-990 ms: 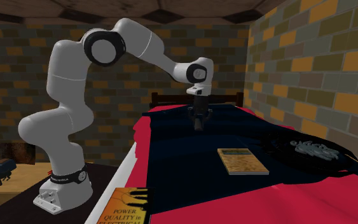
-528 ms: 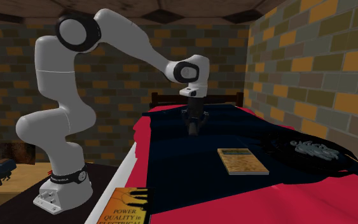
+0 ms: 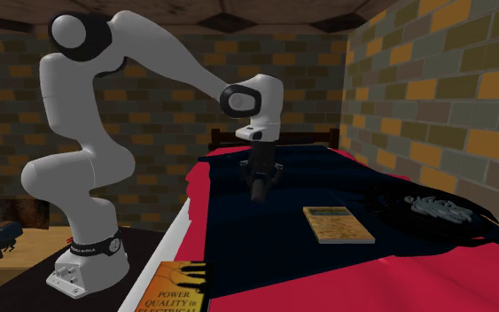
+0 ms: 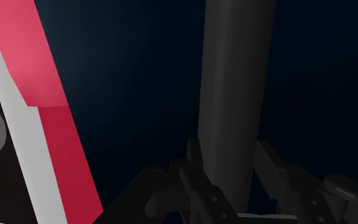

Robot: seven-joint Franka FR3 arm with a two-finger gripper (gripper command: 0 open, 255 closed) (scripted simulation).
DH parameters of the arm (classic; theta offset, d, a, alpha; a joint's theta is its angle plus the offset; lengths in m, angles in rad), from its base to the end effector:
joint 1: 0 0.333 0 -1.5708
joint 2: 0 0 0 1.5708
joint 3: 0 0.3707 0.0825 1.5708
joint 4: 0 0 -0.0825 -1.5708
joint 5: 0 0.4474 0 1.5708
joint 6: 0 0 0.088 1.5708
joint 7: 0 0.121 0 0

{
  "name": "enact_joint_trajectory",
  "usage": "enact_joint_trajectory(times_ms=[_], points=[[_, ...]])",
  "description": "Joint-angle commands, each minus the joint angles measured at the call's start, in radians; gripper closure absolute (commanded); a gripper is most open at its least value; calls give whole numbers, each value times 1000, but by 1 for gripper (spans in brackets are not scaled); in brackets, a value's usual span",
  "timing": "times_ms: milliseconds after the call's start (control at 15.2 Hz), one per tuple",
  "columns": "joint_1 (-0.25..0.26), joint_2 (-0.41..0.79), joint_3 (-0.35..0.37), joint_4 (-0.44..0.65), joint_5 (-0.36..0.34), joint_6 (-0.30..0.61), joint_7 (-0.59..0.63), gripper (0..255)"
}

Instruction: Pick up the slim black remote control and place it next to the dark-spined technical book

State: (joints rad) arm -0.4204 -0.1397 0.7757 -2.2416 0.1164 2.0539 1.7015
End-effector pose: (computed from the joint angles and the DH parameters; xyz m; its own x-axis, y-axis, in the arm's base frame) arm 0.5052 0.2008 0.4088 0.1567 -0.9876 0.0106 -0.9843 -0.1553 0.0838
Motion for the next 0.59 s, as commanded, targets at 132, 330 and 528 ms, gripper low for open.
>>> enact_joint_trajectory(times_ms=[132, 330, 528], points=[[-26, -96, -83, -80, 48, -4, -145, 255], [-44, -145, -142, -131, 61, -4, -236, 255], [-67, -182, -201, -171, 59, -3, -321, 255]])
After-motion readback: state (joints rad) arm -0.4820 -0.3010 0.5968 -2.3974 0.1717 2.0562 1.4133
